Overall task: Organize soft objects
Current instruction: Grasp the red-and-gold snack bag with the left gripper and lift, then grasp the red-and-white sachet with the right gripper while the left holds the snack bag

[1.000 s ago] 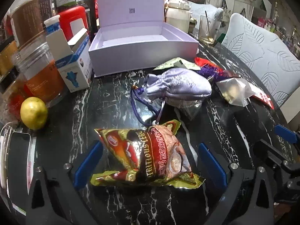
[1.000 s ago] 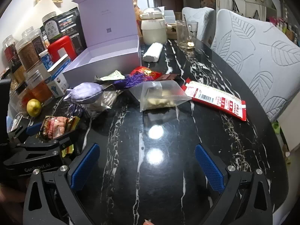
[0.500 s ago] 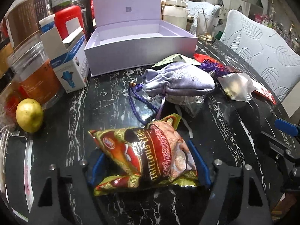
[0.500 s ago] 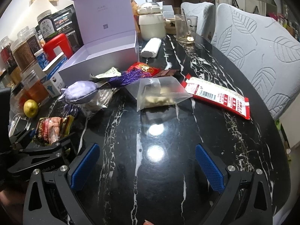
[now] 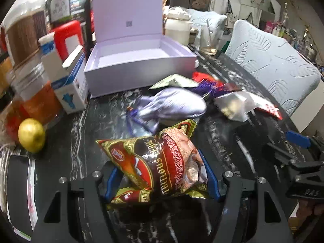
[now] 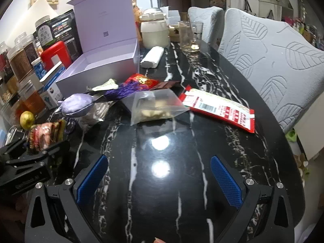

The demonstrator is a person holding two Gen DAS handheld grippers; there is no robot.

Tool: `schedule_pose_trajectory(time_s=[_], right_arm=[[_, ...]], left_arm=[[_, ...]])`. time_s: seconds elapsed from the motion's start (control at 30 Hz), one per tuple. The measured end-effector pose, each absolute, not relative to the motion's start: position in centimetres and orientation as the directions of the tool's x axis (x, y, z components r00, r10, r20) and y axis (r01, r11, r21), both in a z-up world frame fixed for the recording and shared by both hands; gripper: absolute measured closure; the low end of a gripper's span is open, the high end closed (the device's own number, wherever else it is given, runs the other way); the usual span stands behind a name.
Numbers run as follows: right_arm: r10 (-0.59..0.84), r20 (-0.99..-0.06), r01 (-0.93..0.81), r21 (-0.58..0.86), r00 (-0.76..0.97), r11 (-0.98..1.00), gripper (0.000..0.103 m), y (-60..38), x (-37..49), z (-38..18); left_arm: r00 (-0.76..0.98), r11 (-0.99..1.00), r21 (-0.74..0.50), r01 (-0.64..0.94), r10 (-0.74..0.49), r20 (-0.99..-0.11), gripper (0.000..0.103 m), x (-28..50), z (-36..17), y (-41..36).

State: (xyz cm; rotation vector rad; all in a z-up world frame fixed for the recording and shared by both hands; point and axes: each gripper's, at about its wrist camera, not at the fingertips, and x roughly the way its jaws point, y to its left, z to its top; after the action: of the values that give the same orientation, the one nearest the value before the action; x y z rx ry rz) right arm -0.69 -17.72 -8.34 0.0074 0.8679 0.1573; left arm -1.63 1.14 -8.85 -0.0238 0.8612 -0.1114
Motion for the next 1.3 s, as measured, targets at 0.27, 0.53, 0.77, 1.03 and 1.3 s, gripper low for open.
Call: schedule_pose_trajectory(time_s=[0.27,0.53,0.77,1.03,1.3], right_arm=[[0.173,-0.737,-0.163,0.086,0.653,0.983,0.0,-18.5,-0.5,-7.5],[0.183,-0.724,-0.2,0.064,0.665,0.978,0.0,-19.0,1.0,-6.4],[0.162,-0.734,-0.186,0.05,0.659,0.981,0.0,-20.6,3.2,-6.1],[0.095,-0.757,-0.183,-0.033,0.646,0.983,0.0,-23.3,5.9,-6.8],[0.123,-0.801,-0.29,-0.066,0.586,0.955,0.0,-25.1,8.9,-8.1]], left_arm=[[0.654,0.987,-0.094,0.128,-0.155,-0.74,0.035,-1.2,-7.3,-0.3],[0.666,0.985,-0.103,0.139,-0.17,-0.727,0.035,-0.1,-6.0,-1.3],[0.669,0.981,-0.109,0.163,-0.191,-0.718,0.035,2.1,-5.2,-3.1],[0.653,0.973,-0.129,0.19,-0.224,-0.724,0.035,4.5,-5.3,-6.0],[0.637,0.972,-0.133,0.193,-0.228,-0.737,0.035,5.7,-5.6,-8.0]])
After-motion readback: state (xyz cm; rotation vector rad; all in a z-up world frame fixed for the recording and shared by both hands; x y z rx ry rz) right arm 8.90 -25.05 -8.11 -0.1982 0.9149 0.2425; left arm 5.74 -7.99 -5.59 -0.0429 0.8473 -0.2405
